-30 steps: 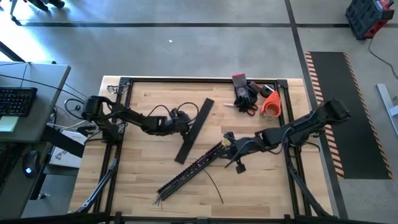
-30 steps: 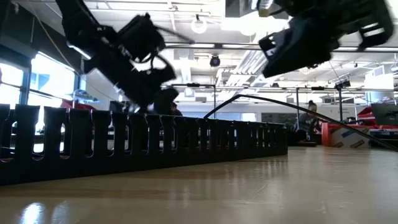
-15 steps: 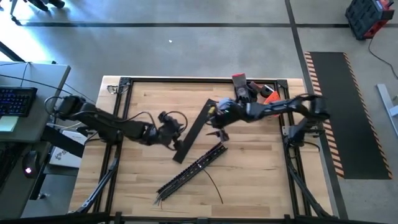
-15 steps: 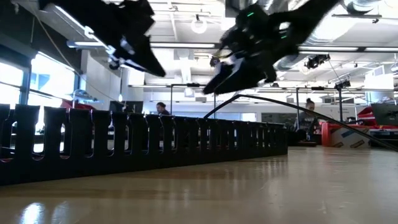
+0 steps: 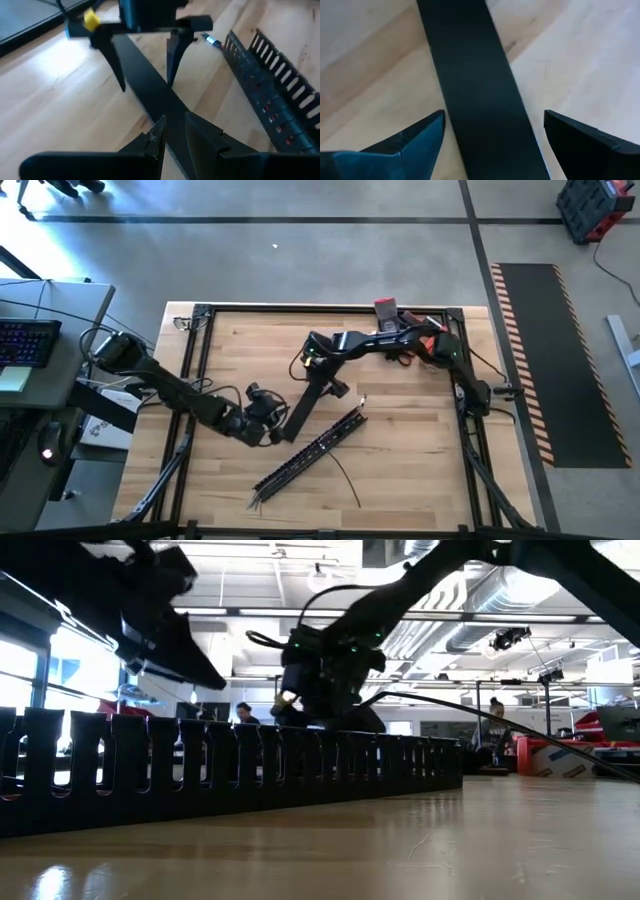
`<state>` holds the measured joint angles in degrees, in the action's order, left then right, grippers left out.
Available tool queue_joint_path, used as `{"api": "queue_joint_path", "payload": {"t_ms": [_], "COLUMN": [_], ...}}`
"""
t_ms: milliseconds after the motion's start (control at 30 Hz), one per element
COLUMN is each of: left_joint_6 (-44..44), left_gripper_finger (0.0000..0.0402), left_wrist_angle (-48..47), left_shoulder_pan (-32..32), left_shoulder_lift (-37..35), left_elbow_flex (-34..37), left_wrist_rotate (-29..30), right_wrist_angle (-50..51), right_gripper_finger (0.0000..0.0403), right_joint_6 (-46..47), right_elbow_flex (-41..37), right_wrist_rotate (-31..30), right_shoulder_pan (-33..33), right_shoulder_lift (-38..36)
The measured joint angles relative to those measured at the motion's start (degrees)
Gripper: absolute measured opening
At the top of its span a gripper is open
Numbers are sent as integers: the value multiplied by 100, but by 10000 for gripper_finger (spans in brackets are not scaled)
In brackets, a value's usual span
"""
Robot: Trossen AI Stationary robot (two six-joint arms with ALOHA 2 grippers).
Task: Ziptie cables
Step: Close the black cable duct with the black cable duct cover
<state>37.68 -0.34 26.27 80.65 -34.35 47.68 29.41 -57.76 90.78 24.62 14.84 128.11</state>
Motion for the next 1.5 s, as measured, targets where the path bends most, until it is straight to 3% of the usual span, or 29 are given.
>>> {"api": "queue_joint_path", "payload": {"t_ms": [100,233,367,500,867,1067,1267,1500], "left_joint_6": [249,323,487,746,873,781,769,767], "left_gripper_finger": [48,48,48,48,48,48,48,48], "left_wrist_angle": [-14,-55,-55,-120,-105,-105,-107,-159], "left_shoulder_pan": [233,471,701,945,1337,1539,1767,1869], "left_shoulder_lift": [-7,-30,-23,-16,-204,-465,-672,-668], "left_elbow_flex": [-20,-38,-39,-37,-39,-39,-39,-39], "left_wrist_rotate": [249,373,514,875,1546,1805,1932,2064], "right_wrist_angle": [474,1035,766,343,-85,-1956,-4008,-4432], "right_gripper_finger": [323,322,310,297,290,290,290,292], "right_joint_6": [-42,868,2245,2914,2791,2582,2586,2588], "right_elbow_flex": [561,1112,958,614,437,-303,-1162,-1311], "right_wrist_rotate": [-351,-487,-364,-429,-519,806,849,806], "right_shoulder_pan": [-96,-106,-110,-193,-354,-354,-483,-672], "right_shoulder_lift": [396,734,782,722,269,88,95,178]}}
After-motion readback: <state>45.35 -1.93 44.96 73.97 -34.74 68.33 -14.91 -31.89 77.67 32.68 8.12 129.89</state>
